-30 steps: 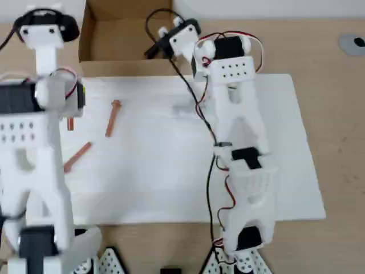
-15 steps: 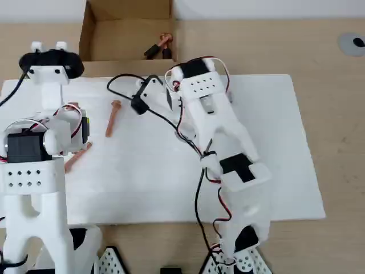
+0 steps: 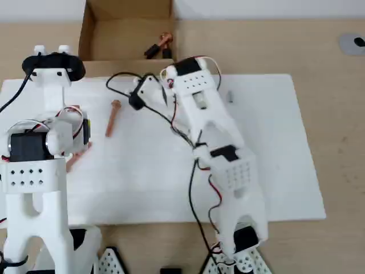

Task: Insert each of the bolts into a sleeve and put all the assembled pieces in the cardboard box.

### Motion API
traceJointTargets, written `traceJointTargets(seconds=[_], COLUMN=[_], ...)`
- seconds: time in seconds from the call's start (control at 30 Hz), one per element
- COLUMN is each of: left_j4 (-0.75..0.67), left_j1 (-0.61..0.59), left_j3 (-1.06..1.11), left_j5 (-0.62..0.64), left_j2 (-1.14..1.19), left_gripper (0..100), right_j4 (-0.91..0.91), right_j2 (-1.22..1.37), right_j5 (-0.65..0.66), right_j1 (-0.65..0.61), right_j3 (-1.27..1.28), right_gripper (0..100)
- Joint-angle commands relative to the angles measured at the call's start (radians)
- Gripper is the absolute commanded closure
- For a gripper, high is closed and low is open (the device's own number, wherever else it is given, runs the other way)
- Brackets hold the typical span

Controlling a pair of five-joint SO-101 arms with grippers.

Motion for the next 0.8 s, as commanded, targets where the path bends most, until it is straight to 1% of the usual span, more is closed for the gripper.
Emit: traceJointTargets(seconds=[0.0,0.13,0.33,0.67,0.77], left_j4=[-0.02,-0.02,-0.018,-0.02,-0.021], left_j1=[-0.023,-0.043,-0.04,-0.037,-0.037], left_j3=[-0.006,-0.008,-0.006,0.011,0.031], left_j5=[-0.008,-0.008,-0.005,-0.003,-0.003], left_j2=[-0.035,-0.036,-0.035,-0.035,-0.035], left_gripper=[99,99,99,99,99], right_j4=[0.031,0.035,0.035,0.028,-0.003], right_j2=[0.082,0.162,0.176,0.18,0.18], right_j5=[0.021,0.021,0.037,0.135,0.152], right_j1=[0.016,0.021,0.022,0.03,0.045], right_j3=[-0.213,-0.338,-0.426,-0.461,-0.461], right_gripper=[84.3,84.3,84.3,84.3,84.3])
